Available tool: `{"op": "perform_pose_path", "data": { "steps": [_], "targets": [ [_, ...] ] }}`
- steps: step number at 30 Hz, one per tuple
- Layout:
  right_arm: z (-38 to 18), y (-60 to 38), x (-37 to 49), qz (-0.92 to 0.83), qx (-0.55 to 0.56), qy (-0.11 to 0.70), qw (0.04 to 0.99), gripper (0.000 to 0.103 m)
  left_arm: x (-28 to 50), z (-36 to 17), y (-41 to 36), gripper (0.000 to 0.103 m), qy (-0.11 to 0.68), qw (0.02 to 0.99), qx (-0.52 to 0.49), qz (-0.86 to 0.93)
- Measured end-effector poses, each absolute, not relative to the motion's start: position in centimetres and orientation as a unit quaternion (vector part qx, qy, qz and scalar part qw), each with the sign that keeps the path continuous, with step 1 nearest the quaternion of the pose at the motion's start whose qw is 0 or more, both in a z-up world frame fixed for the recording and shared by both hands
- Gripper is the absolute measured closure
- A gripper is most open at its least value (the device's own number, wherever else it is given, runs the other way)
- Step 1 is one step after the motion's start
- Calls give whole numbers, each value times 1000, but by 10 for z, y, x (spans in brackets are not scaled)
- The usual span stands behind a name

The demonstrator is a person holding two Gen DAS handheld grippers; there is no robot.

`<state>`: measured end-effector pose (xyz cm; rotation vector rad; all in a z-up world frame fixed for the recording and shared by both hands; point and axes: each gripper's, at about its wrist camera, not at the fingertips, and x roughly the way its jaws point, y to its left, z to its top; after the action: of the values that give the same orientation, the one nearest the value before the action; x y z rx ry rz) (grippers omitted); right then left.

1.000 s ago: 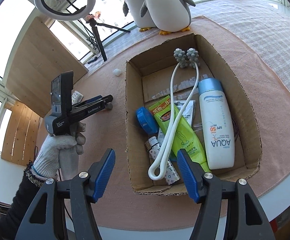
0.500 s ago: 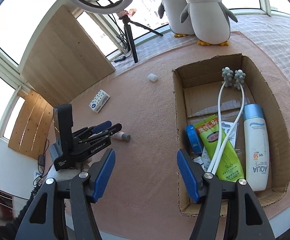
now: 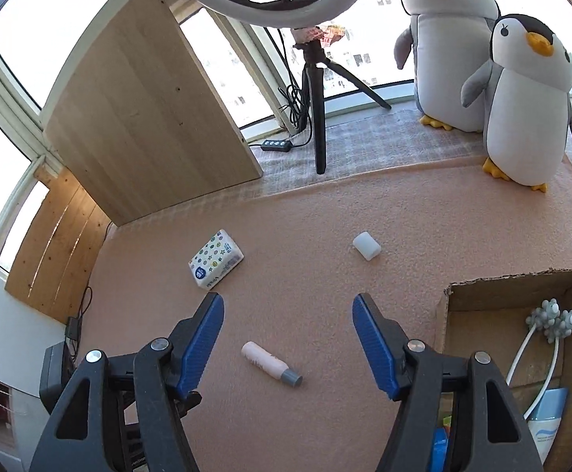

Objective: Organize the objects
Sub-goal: 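Move the right gripper to the white cap and close on it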

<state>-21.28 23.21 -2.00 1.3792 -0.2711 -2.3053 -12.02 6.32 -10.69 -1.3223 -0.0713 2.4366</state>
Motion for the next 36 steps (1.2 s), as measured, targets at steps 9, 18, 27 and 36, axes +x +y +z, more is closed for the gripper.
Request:
{"op": "perform_pose_path", "data": {
  "steps": [9, 18, 27, 36],
  "targets": [
    [-66, 213, -281, -811, 552, -85, 174, 41, -107, -98, 46, 63, -50, 177, -464, 867],
    [-99, 200, -314, -801, 582, -36, 134, 45, -118, -101, 49, 63, -70, 181, -466, 863],
    [-122, 193, -329, -785, 610, -3, 114, 45, -123, -105, 63, 63, -70, 191, -472, 858],
    [-119, 208, -323, -783, 614, -8, 102, 79, -124, -108, 62, 63, -75, 193, -474, 856]
  ]
}}
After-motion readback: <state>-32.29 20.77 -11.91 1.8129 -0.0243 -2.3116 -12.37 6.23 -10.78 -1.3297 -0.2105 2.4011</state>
